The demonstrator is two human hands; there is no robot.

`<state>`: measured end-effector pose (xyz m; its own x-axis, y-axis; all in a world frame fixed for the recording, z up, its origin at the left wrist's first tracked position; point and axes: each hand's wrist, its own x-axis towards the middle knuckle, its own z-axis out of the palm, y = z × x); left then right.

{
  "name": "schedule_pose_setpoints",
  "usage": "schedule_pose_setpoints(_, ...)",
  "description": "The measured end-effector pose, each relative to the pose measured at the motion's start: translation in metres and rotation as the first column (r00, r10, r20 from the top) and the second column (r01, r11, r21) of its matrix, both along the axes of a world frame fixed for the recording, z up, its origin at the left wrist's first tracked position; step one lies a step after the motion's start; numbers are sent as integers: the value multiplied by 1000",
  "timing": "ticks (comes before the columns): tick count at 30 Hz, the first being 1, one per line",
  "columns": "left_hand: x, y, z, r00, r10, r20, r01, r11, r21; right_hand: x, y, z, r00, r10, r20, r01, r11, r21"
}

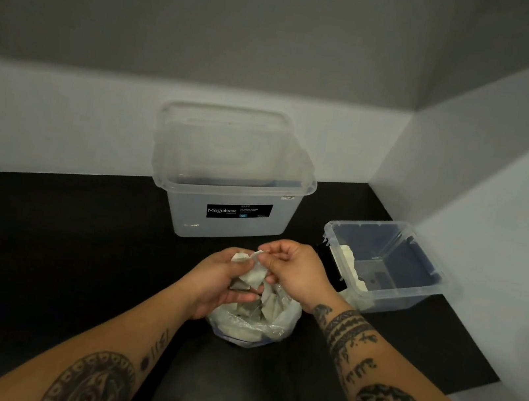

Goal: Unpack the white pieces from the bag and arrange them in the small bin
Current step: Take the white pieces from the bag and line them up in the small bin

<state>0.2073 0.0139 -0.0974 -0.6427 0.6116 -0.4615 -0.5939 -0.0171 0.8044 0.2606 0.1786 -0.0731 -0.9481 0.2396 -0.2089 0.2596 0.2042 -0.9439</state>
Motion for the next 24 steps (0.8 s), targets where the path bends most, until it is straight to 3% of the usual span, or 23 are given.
schedule_pose_setpoints(7, -7, -8, -2, 998, -1, -60, 2, 1000, 7, -5, 1, 0, 999, 45, -29, -43, 997, 65)
schedule_pose_setpoints(12, -13, -13, -2, 995, -48, 82, 35, 988, 151, -13, -2, 3, 982, 171, -76, -154, 969, 193)
schedule_pose_setpoints(16, -15, -13, 1, 990, -132, 58, 122, 982, 147, -22, -9, -3, 982, 146, -118, -122, 975, 187)
schedule_pose_setpoints(20, -24, -16, -3, 999, 5, -31, -4, 999, 42, -26, -5, -13, 991, -1, -134, 20, 989, 143)
schedule_pose_setpoints(22, -30, -20, -8, 993, 99, -66, -100, 995, -15, -23, 0, -17, 1000, -13, -6, 14, 975, 223)
schedule_pose_setpoints(24, -34, -24, -12, 988, 132, -84, -137, 989, -57, -18, -1, -26, 961, 102, 255, -164, 957, 238)
